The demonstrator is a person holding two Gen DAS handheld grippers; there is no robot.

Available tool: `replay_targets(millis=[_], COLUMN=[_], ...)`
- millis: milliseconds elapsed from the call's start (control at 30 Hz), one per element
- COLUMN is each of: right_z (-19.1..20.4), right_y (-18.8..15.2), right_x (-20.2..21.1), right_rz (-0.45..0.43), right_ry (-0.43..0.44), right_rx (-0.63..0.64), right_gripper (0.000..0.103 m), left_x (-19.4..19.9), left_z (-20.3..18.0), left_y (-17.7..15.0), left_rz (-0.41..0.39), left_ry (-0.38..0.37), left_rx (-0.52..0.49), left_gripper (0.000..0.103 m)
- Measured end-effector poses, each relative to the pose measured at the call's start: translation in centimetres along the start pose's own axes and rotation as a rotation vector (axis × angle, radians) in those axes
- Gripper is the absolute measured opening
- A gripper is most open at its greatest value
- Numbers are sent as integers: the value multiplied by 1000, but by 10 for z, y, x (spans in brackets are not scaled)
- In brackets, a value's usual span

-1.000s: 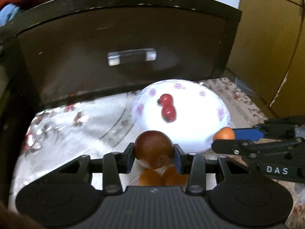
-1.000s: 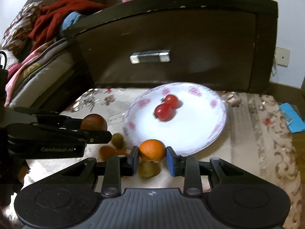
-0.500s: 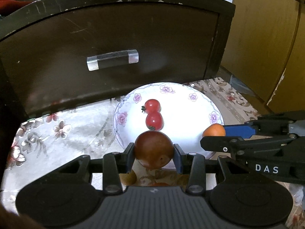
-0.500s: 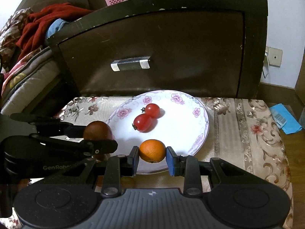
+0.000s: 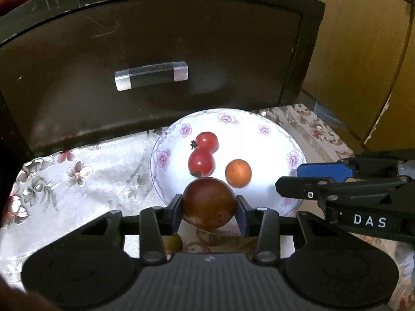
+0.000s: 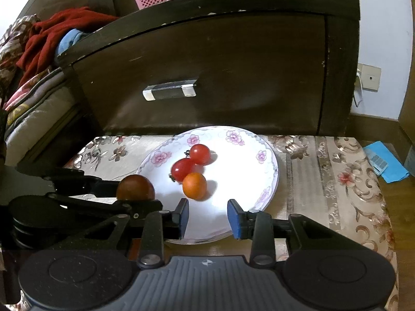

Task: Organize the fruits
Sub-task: 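Carry the dark tomato and orange onto the plate and release them, then lift both tools away from the plate and reposition over the remaining fruit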

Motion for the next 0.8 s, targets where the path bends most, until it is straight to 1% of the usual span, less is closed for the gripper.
replay_targets(millis=[200,267,400,600,700,800], right_z=[1,1,1,0,4,10], right_y=[1,1,-1,0,-1,-3], right_x=[5,6,6,11,18,26], right_rz=[-7,-8,-2,-6,-8,-4], right_ry=[3,5,3,-1,4,15], right_rx=[-10,-10,-12,-24,-18,-8], right_gripper=[32,32,32,32,32,32], left_x=[7,8,10,28,45,67], left_z=[-1,0,4,13,15,16], left_y=[4,5,7,11,15,20], left_rz=[-35,-43,-55,-104,-147,-199], left_ry=[-5,-3,7,54,82,97], left_rx=[4,6,25,60,64,80], left_gripper=[49,52,55,56,63,76])
Point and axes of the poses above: each gripper's, at about its wrist camera, not at the fingertips, and x roughly against the way its jaws point, z to its left, y to its top, the point moved 4 cm from there along -x, roughly the way its jaws point, and after that the axes turned 9 degrees about -y, right-handed, at the moved point
